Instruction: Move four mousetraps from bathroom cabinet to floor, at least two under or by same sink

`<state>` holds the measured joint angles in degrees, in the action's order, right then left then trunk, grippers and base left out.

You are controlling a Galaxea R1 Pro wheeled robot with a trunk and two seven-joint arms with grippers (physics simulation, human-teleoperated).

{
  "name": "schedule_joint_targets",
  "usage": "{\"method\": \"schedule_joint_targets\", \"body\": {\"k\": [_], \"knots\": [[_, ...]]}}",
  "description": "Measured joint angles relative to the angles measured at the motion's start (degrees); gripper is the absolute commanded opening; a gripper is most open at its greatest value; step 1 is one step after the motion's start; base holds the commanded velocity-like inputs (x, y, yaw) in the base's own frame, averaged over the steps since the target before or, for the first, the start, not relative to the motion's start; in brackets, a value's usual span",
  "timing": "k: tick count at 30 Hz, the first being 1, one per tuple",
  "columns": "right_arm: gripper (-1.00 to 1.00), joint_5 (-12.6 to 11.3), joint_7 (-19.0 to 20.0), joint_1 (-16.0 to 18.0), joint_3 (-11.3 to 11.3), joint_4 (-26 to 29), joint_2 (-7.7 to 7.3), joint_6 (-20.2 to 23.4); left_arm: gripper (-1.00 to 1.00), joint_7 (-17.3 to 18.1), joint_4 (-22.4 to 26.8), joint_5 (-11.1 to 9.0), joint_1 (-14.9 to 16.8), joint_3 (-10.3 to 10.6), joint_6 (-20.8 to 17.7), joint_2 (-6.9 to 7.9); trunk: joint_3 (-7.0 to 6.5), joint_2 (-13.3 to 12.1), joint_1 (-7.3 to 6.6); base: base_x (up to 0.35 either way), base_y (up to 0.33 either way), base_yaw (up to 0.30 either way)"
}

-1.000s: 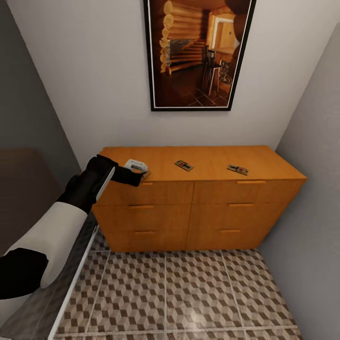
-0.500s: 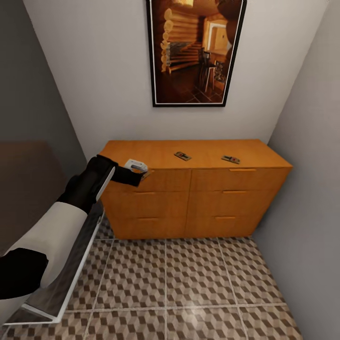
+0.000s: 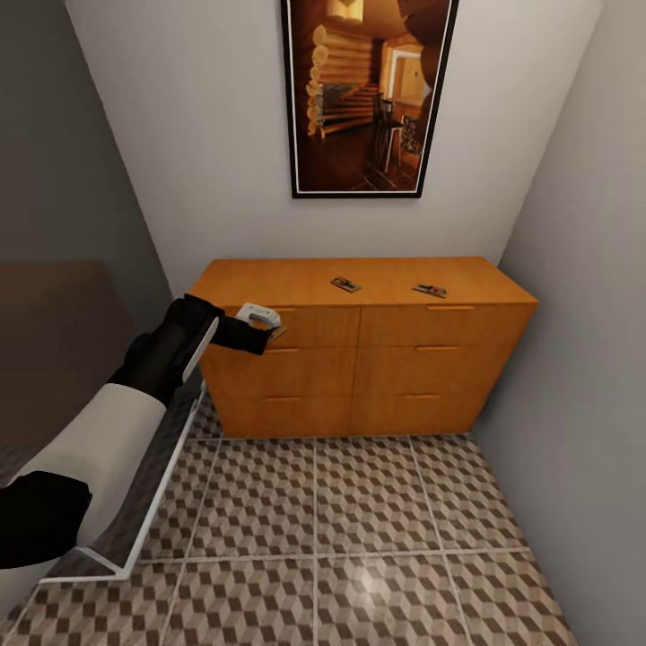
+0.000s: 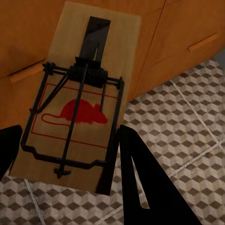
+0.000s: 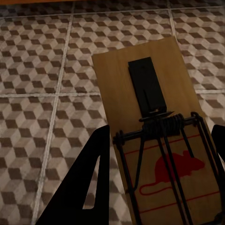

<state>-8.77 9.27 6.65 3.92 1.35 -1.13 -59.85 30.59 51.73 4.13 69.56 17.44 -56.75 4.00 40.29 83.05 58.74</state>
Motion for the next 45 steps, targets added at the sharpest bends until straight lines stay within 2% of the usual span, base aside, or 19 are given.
{"method": "schedule_joint_targets", "body": {"k": [7,13,17,19,22,30,32,34,35,37,41,43,45], "knots": [[-1.00,0.0,-0.1,0.0,0.0,0.0,0.00,0.0,-1.00,0.0,0.1,0.0,-1.0,0.0,0.0,0.00,0.00,0.0,0.00,-0.009,0.000,0.000],[-1.00,0.1,-0.1,0.0,0.0,0.0,0.00,0.0,-1.00,0.1,0.4,0.0,-5.0,0.0,0.5,0.39,0.00,0.0,0.00,0.000,0.000,0.000],[-1.00,0.1,-0.2,0.0,0.0,0.0,0.00,0.0,-1.00,0.2,0.5,0.0,-9.7,0.0,2.4,1.11,0.00,0.0,0.00,0.000,0.000,0.000],[-1.00,0.1,-0.2,0.0,0.0,0.0,0.00,0.0,-1.00,0.1,0.4,0.0,-12.0,0.0,4.7,1.44,0.01,0.0,0.00,0.000,0.000,0.000],[-1.00,0.1,-0.2,0.0,0.0,0.1,0.00,0.0,-1.00,0.1,0.2,0.1,-16.9,-0.1,10.2,2.16,0.01,0.0,0.00,0.000,0.000,0.000],[-1.00,0.2,-0.2,0.0,0.0,0.1,-0.06,0.0,-1.00,-0.2,-0.3,0.0,-26.1,-0.2,17.5,2.87,0.00,0.0,0.00,0.000,0.000,0.000],[-1.00,0.1,-0.2,0.0,0.0,0.1,-0.09,0.0,-1.00,-1.4,-1.5,0.0,-28.5,-0.5,21.4,3.15,0.01,0.0,0.00,0.000,0.000,0.000],[-1.00,0.1,-0.2,0.0,0.0,0.1,-0.14,0.0,-1.00,-3.6,-4.0,-0.1,-30.7,-1.6,26.8,3.23,0.01,0.0,0.00,0.000,0.000,0.000],[-1.00,0.1,-0.2,0.0,0.0,0.1,-0.17,0.0,-1.00,-4.2,-4.8,-0.2,-31.3,-1.9,28.3,3.23,0.01,0.0,0.00,0.000,0.000,0.000],[-1.00,0.0,-0.2,0.0,0.0,0.2,-0.23,0.0,-1.00,-6.5,-9.2,-0.3,-33.9,-3.5,35.3,3.27,0.01,0.0,0.00,0.000,0.000,0.000],[-1.00,0.0,-0.2,0.0,-0.1,0.2,-0.26,0.0,-1.00,-7.5,-16.2,-0.6,-36.1,-5.0,43.1,3.25,0.01,0.0,0.00,0.000,0.000,0.000],[-1.00,0.1,-0.2,0.0,-0.1,0.3,-0.26,0.0,-1.00,-7.7,-21.6,-0.5,-36.7,-5.3,47.6,3.27,0.01,0.0,0.00,0.000,0.000,0.000],[-1.00,0.0,-0.2,0.0,-0.1,0.3,-0.33,0.0,-1.00,-8.0,-26.8,-0.6,-37.0,-5.4,50.5,3.31,0.01,0.0,0.00,0.000,0.000,0.000]]}}
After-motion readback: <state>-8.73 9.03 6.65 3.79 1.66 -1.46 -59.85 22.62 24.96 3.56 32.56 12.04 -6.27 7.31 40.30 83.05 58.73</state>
